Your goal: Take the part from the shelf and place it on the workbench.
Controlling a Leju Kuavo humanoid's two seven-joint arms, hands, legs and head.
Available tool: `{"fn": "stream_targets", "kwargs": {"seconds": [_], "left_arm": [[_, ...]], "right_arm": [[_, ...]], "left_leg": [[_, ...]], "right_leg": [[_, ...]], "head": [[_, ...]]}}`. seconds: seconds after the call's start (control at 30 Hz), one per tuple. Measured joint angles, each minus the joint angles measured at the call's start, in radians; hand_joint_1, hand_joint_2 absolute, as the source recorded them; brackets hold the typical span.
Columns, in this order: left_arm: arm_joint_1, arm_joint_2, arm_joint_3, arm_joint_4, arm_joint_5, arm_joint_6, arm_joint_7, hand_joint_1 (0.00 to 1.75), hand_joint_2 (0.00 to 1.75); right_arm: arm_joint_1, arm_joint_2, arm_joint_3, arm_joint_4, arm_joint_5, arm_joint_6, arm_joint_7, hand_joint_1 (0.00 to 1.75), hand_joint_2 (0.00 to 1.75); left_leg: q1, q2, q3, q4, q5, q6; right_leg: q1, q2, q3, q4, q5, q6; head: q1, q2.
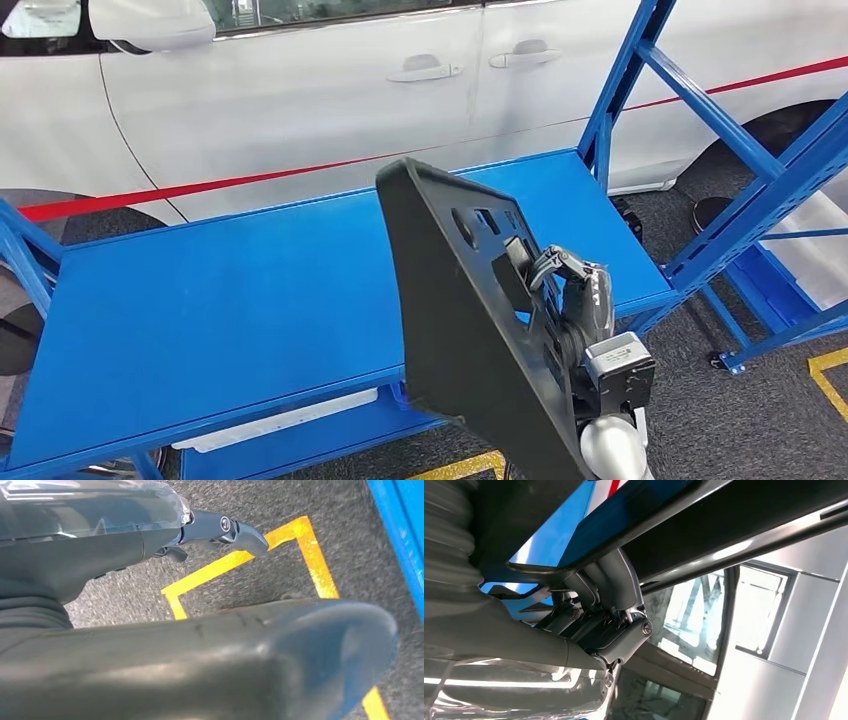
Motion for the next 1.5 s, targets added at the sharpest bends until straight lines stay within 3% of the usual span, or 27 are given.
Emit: {"fn": "stream_targets", "kwargs": {"seconds": [0.03, 0.07, 0.13, 0.2, 0.27, 0.37, 0.4, 0.5, 0.53, 0.57, 0.6, 0.67, 0.7, 0.73, 0.87, 0.93, 1.0, 1.03, 1.07, 1.1, 1.17, 1.23, 1.33, 1.4, 1.5], "left_arm": [[0.000, 0.000, 0.000, 0.000, -0.003, 0.002, 0.000, 0.00, 0.00], [0.001, 0.000, 0.001, 0.000, -0.006, 0.005, 0.000, 0.00, 0.00], [0.001, 0.000, 0.001, 0.000, -0.010, 0.011, 0.000, 0.00, 0.00], [0.000, 0.000, 0.001, 0.000, -0.009, 0.015, 0.002, 0.00, 0.00], [0.000, -0.001, 0.003, 0.000, -0.006, 0.016, 0.005, 0.00, 0.00], [0.000, 0.000, 0.010, 0.000, -0.004, 0.016, 0.010, 0.00, 0.00], [0.000, 0.000, 0.012, 0.000, -0.004, 0.016, 0.012, 0.00, 0.00], [0.001, 0.000, 0.018, 0.000, -0.003, 0.016, 0.016, 0.00, 0.00], [0.002, 0.000, 0.019, 0.000, -0.003, 0.016, 0.016, 0.00, 0.00], [0.003, 0.000, 0.020, 0.000, -0.002, 0.016, 0.016, 0.00, 0.00], [0.003, 0.001, 0.022, 0.000, 0.000, 0.018, 0.015, 0.00, 0.00], [0.003, 0.002, 0.027, 0.000, 0.003, 0.022, 0.015, 0.00, 0.00], [0.002, 0.002, 0.029, 0.000, 0.004, 0.024, 0.016, 0.00, 0.00], [0.001, 0.003, 0.031, 0.000, 0.004, 0.026, 0.016, 0.00, 0.00], [0.003, 0.002, 0.035, 0.000, 0.002, 0.024, 0.018, 0.00, 0.00], [0.001, 0.001, 0.036, 0.000, -0.003, 0.022, 0.020, 0.00, 0.00], [0.001, 0.002, 0.038, 0.000, -0.005, 0.022, 0.025, 0.00, 0.00], [0.001, 0.002, 0.039, 0.000, -0.006, 0.023, 0.028, 0.00, 0.00], [0.000, 0.002, 0.041, 0.000, -0.006, 0.025, 0.032, 0.00, 0.00], [0.001, 0.002, 0.042, 0.000, -0.006, 0.027, 0.036, 0.00, 0.00], [0.001, 0.001, 0.045, 0.000, -0.005, 0.031, 0.041, 0.00, 0.00], [0.000, 0.001, 0.048, 0.000, -0.003, 0.035, 0.045, 0.00, 0.00], [0.000, 0.001, 0.056, 0.000, 0.002, 0.038, 0.049, 0.00, 0.00], [0.002, 0.001, 0.062, 0.000, 0.005, 0.041, 0.051, 0.00, 0.00], [0.001, 0.000, 0.065, 0.000, 0.006, 0.043, 0.052, 0.00, 0.00]], "right_arm": [[0.006, -0.002, 0.000, -0.001, -0.002, -0.001, -0.001, 1.75, 1.75], [0.011, -0.004, 0.000, -0.001, -0.003, -0.003, -0.002, 1.75, 1.75], [0.018, -0.005, 0.000, -0.006, -0.004, -0.004, -0.005, 1.75, 1.75], [0.021, -0.005, 0.001, -0.012, -0.004, -0.005, -0.008, 1.75, 1.75], [0.024, -0.005, 0.003, -0.015, -0.004, -0.002, -0.011, 1.75, 1.75], [0.024, -0.005, 0.006, -0.015, -0.009, 0.009, -0.014, 1.75, 1.75], [0.024, -0.004, 0.008, -0.015, -0.011, 0.012, -0.015, 1.75, 1.75], [0.023, -0.003, 0.012, -0.015, -0.016, 0.019, -0.018, 1.75, 1.75], [0.024, -0.002, 0.012, -0.015, -0.017, 0.018, -0.018, 1.75, 1.75], [0.024, -0.002, 0.012, -0.015, -0.018, 0.014, -0.020, 1.75, 1.75], [0.024, 0.000, 0.012, -0.015, -0.021, 0.006, -0.022, 1.75, 1.75], [0.024, 0.008, 0.012, -0.015, -0.035, -0.010, -0.025, 1.75, 1.75], [0.024, 0.013, 0.012, -0.015, -0.044, -0.014, -0.025, 1.75, 1.75], [0.025, 0.018, 0.012, -0.015, -0.049, -0.017, -0.025, 1.75, 1.75], [0.025, 0.024, 0.012, -0.016, -0.058, -0.039, -0.041, 1.75, 1.75], [0.026, 0.024, 0.012, -0.018, -0.080, -0.047, -0.056, 1.75, 1.75], [0.029, 0.024, 0.012, -0.018, -0.103, -0.044, -0.067, 1.75, 1.75], [0.031, 0.024, 0.012, -0.018, -0.110, -0.042, -0.072, 1.75, 1.75], [0.032, 0.024, 0.012, -0.018, -0.115, -0.039, -0.077, 1.75, 1.75], [0.033, 0.024, 0.013, -0.018, -0.118, -0.035, -0.081, 1.75, 1.75], [0.030, 0.024, 0.019, -0.019, -0.122, -0.028, -0.087, 1.75, 1.75], [0.025, 0.025, 0.028, -0.019, -0.123, -0.024, -0.091, 1.75, 1.75], [0.018, 0.030, 0.041, -0.020, -0.124, -0.020, -0.094, 1.75, 1.75], [0.011, 0.034, 0.048, -0.020, -0.124, -0.017, -0.095, 1.75, 1.75], [0.005, 0.040, 0.054, -0.019, -0.124, -0.015, -0.095, 1.75, 1.75]], "left_leg": [[-0.001, 0.000, 0.000, 0.001, -0.001, 0.001], [-0.002, -0.001, 0.001, 0.002, -0.001, 0.001], [-0.003, -0.003, 0.003, 0.005, -0.004, -0.002], [-0.007, -0.003, 0.002, 0.009, -0.008, -0.009], [-0.008, -0.003, 0.000, 0.009, -0.009, -0.019], [-0.007, -0.002, -0.002, 0.022, -0.022, -0.037], [-0.006, -0.001, -0.015, 0.052, -0.043, -0.043], [0.000, 0.000, -0.098, 0.232, -0.131, -0.057], [0.001, 0.000, -0.117, 0.274, -0.141, -0.061], [0.003, 0.000, -0.118, 0.277, -0.130, -0.063], [0.004, 0.000, -0.102, 0.242, -0.103, -0.063], [0.004, 0.001, -0.038, 0.109, -0.039, -0.058], [0.003, 0.000, -0.012, 0.055, -0.021, -0.053], [0.001, 0.000, 0.003, 0.023, -0.014, -0.047], [0.001, 0.001, 0.005, 0.004, -0.001, -0.021], [0.005, 0.003, 0.001, -0.004, 0.010, -0.009], [0.003, 0.003, -0.009, -0.002, 0.015, -0.004], [0.003, 0.003, -0.015, 0.000, 0.017, -0.004], [0.002, 0.003, -0.021, 0.003, 0.019, -0.005], [0.002, 0.003, -0.026, 0.007, 0.021, -0.006], [0.002, 0.002, -0.035, 0.015, 0.025, -0.011], [-0.001, 0.001, -0.042, 0.020, 0.031, -0.022], [-0.001, 0.000, -0.048, 0.017, 0.045, -0.042], [0.002, 0.000, -0.061, 0.040, 0.017, -0.054], [0.004, 0.001, -0.120, 0.208, -0.111, -0.064]], "right_leg": [[0.000, 0.000, -0.015, 0.028, -0.001, 0.000], [0.000, 0.000, -0.009, 0.013, 0.019, -0.002], [0.002, 0.000, 0.049, -0.110, 0.088, -0.010], [0.007, 0.000, 0.101, -0.221, 0.127, -0.019], [0.013, 0.001, 0.110, -0.246, 0.129, -0.025], [0.007, 0.000, 0.113, -0.257, 0.136, -0.042], [0.004, -0.001, 0.115, -0.261, 0.138, -0.048], [0.006, -0.006, 0.116, -0.261, 0.138, -0.057], [0.006, -0.006, 0.116, -0.261, 0.137, -0.057], [0.007, -0.006, 0.116, -0.260, 0.137, -0.057], [0.006, -0.006, 0.116, -0.259, 0.136, -0.056], [0.007, -0.005, 0.117, -0.255, 0.134, -0.051], [0.009, -0.004, 0.117, -0.252, 0.132, -0.047], [0.010, -0.004, 0.115, -0.250, 0.132, -0.043], [0.010, -0.002, 0.109, -0.241, 0.126, -0.020], [0.008, 0.001, 0.083, -0.174, 0.072, -0.013], [0.006, 0.001, 0.033, -0.048, 0.002, -0.009], [0.006, 0.001, 0.015, 0.000, -0.017, -0.007], [0.006, 0.001, 0.013, 0.017, -0.017, -0.006], [0.005, 0.001, 0.030, -0.006, 0.001, -0.007], [0.004, 0.001, 0.106, -0.134, 0.052, -0.010], [0.007, 0.003, 0.155, -0.230, 0.082, -0.018], [0.012, 0.003, 0.152, -0.245, 0.099, -0.038], [0.011, -0.001, 0.140, -0.249, 0.115, -0.055], [0.012, -0.004, 0.108, -0.250, 0.141, -0.069]], "head": [[0.000, 0.000], [0.000, 0.000], [0.000, 0.000], [0.000, 0.000], [0.000, 0.000], [0.000, 0.000], [0.000, 0.000], [0.000, 0.000], [0.000, 0.000], [0.000, 0.000], [0.000, 0.000], [0.000, 0.000], [0.000, 0.000], [0.000, 0.000], [0.000, 0.000], [0.000, 0.000], [0.000, 0.000], [0.000, 0.000], [0.000, 0.000], [0.000, 0.000], [0.000, 0.000], [0.000, 0.000], [0.000, 0.000], [0.000, 0.000], [0.000, 0.000]]}}
